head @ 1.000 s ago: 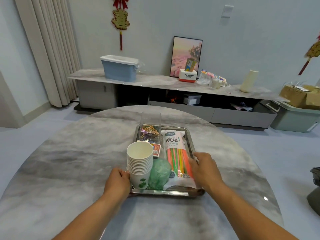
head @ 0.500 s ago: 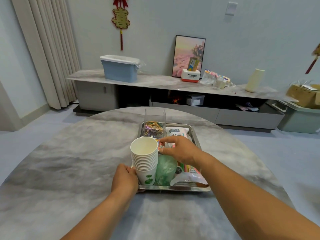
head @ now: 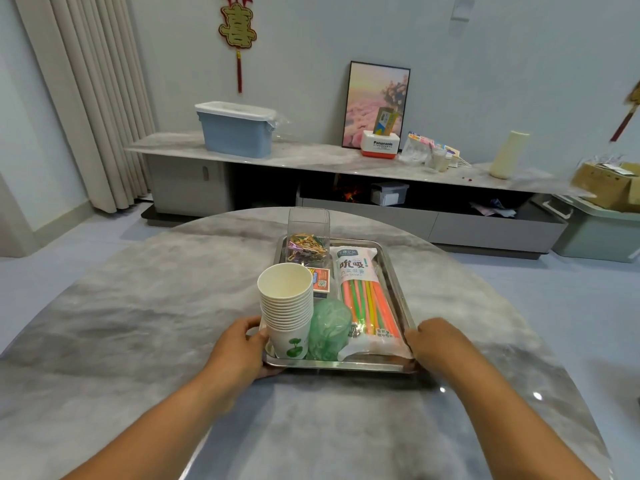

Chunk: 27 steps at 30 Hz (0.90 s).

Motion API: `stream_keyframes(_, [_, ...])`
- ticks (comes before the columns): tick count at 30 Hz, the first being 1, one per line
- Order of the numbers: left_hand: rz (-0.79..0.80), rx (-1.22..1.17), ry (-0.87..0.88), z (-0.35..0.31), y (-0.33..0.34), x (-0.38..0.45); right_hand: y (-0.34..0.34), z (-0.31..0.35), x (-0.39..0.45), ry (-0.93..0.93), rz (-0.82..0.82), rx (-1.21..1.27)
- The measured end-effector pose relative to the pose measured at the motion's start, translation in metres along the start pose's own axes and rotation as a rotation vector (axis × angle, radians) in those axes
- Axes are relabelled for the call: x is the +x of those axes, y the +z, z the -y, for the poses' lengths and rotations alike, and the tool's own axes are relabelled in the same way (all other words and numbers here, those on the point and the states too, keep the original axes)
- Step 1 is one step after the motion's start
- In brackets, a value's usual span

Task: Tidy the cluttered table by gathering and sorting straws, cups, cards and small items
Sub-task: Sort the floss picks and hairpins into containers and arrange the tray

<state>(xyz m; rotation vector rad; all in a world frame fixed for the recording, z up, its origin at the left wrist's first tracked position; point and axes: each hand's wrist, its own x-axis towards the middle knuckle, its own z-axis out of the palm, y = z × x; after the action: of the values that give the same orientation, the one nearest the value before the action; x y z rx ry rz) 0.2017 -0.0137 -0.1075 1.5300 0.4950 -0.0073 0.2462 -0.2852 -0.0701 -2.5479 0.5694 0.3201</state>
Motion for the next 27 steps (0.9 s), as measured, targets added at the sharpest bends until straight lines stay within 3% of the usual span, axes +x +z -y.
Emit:
stream_keyframes(3, [-0.008,0.031,0.049,0.002,0.000,0.006,0.011,-0.004,0.000,0.000,0.052,0.203])
stream_keyframes(15, [-0.116,-0.054,0.114,-0.023,0.014,0.105,0.033,0.045,0.076,-0.225,-0.083,0.372])
stream_keyframes(27, [-0.117,-0.125,0.162,-0.039,0.009,0.197,0.048,0.098,0.155,-0.181,-0.013,0.548])
